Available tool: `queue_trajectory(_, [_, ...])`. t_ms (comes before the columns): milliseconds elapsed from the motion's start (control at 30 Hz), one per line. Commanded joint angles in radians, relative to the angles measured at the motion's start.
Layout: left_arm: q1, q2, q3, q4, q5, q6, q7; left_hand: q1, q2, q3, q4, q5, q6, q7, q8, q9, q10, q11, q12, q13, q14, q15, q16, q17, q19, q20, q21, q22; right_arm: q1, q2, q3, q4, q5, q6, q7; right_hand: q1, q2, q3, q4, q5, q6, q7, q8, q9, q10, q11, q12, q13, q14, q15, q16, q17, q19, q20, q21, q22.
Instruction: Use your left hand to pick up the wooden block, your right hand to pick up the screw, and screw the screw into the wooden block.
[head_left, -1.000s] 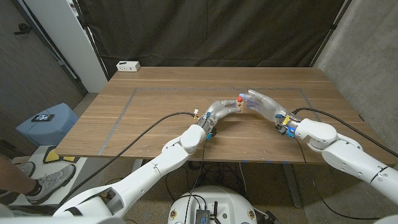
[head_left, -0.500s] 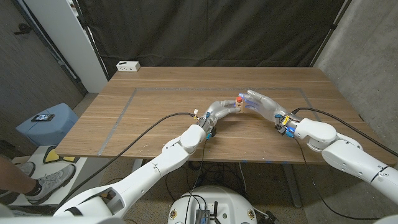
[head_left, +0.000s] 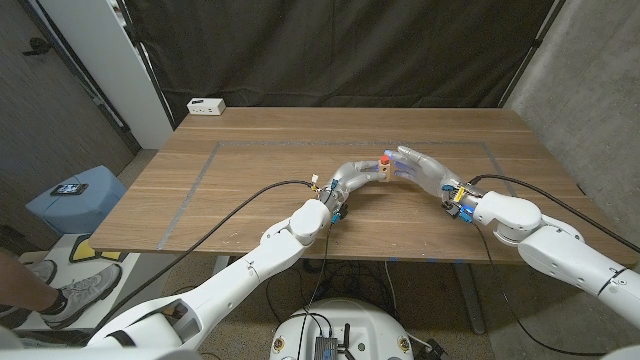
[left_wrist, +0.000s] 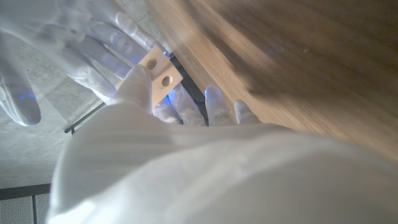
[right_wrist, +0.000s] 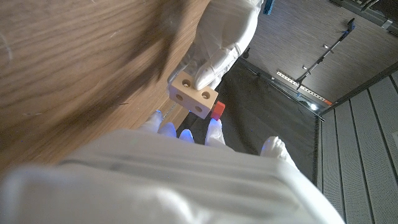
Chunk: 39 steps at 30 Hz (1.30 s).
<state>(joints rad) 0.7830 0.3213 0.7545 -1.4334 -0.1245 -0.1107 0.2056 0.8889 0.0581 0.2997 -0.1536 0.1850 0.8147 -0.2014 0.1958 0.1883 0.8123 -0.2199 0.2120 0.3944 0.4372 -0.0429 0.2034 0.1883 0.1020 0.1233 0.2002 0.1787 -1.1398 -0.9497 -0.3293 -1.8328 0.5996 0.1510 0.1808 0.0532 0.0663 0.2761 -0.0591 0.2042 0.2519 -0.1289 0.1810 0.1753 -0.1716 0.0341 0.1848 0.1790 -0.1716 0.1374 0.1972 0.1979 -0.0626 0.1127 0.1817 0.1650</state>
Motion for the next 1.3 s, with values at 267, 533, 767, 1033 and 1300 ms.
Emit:
queue_trajectory(267, [-0.006, -0.002, 0.001, 0.009, -0.009, 0.000, -0.008, -0.005, 0.005, 0.003, 0.004, 0.006, 0.012, 0.001, 0.006, 0.003, -0.006, 0.001, 0.002, -0.001, -0.002, -0.074, 0.006, 0.001, -0.002, 0.001, 0.004, 0.005, -0.037, -0.019, 0.018, -0.030, 0.013, -0.016, -0.020, 0.001, -0.002, 0.002, -0.002, 0.005, 0.016, 0.001, 0.007, 0.001, -0.116, -0.002, 0.007, 0.003, -0.144, 0.001, 0.004, 0.003, 0.003, 0.003, 0.007, 0.004])
queue_trajectory(533, [-0.004, -0.002, 0.001, 0.008, -0.010, -0.002, -0.007, -0.005, 0.005, 0.003, 0.004, 0.006, 0.012, 0.001, 0.006, 0.003, -0.005, 0.001, 0.002, -0.001, -0.002, -0.074, 0.006, 0.002, -0.002, 0.001, 0.004, 0.005, -0.059, -0.031, 0.030, -0.051, 0.017, -0.018, -0.032, 0.002, -0.001, 0.003, -0.002, 0.005, 0.019, -0.001, 0.008, 0.001, -0.112, -0.002, 0.008, 0.003, -0.142, 0.002, 0.004, 0.002, 0.004, 0.003, 0.007, 0.004])
queue_trajectory(767, [-0.002, -0.001, 0.002, 0.007, -0.011, -0.004, -0.009, -0.005, 0.005, 0.003, 0.004, 0.006, 0.013, 0.002, 0.006, 0.003, -0.005, 0.001, 0.002, -0.001, -0.002, -0.074, 0.006, 0.001, -0.002, 0.001, 0.004, 0.005, -0.079, -0.041, 0.041, -0.070, 0.017, -0.017, -0.040, 0.003, 0.000, 0.004, -0.002, 0.005, 0.026, -0.001, 0.010, 0.001, -0.111, -0.003, 0.009, 0.003, -0.142, 0.002, 0.004, 0.002, 0.004, 0.003, 0.007, 0.004])
queue_trajectory(1033, [-0.001, 0.000, 0.002, 0.005, -0.010, -0.006, -0.009, -0.006, 0.006, 0.003, 0.004, 0.006, 0.011, 0.003, 0.006, 0.003, -0.006, 0.001, 0.001, -0.001, -0.002, -0.074, 0.006, 0.002, -0.003, 0.001, 0.004, 0.005, -0.098, -0.049, 0.048, -0.089, 0.017, -0.015, -0.043, 0.004, 0.001, 0.004, -0.003, 0.005, 0.031, -0.001, 0.011, 0.001, -0.108, -0.006, 0.009, 0.003, -0.139, 0.001, 0.005, 0.002, 0.008, 0.002, 0.008, 0.004])
queue_trajectory(1300, [0.002, 0.001, 0.000, 0.001, -0.012, -0.005, -0.008, -0.006, 0.007, 0.003, 0.004, 0.006, 0.011, 0.003, 0.005, 0.003, -0.006, 0.001, 0.002, -0.001, -0.002, -0.073, 0.006, 0.002, -0.002, 0.001, 0.004, 0.005, -0.109, -0.060, 0.053, -0.108, 0.020, -0.020, -0.039, 0.005, 0.002, 0.005, -0.003, 0.005, 0.039, -0.002, 0.012, 0.001, -0.104, -0.007, 0.010, 0.003, -0.137, 0.000, 0.005, 0.002, 0.009, 0.002, 0.009, 0.004])
